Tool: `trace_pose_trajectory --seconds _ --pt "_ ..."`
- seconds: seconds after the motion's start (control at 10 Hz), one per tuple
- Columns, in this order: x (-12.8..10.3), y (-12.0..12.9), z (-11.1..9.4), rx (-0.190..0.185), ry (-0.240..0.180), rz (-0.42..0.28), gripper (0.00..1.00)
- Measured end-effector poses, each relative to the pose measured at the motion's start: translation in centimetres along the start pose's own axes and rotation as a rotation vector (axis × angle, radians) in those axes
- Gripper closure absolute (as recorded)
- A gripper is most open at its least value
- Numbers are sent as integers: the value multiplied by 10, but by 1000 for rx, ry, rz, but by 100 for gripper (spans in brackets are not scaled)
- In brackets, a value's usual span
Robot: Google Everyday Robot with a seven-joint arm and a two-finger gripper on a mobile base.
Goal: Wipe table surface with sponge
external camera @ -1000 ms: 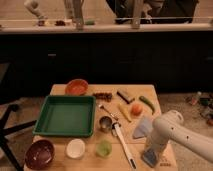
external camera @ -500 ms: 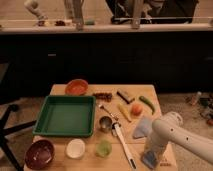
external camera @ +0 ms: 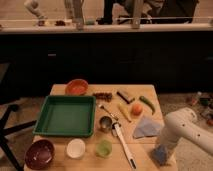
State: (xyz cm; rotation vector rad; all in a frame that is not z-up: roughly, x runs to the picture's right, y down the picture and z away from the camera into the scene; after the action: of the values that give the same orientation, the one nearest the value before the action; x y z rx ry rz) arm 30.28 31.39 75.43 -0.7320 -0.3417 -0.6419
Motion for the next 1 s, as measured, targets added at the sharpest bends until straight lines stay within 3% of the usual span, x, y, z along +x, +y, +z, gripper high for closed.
trace_pose_trajectory --seconds 0.2,0.4,1.0 --pt "23 5 -3 -2 7 17 100" --pt "23 0 0 -8 1 5 100" --pt "-49 -38 17 -24 -46 -44 100"
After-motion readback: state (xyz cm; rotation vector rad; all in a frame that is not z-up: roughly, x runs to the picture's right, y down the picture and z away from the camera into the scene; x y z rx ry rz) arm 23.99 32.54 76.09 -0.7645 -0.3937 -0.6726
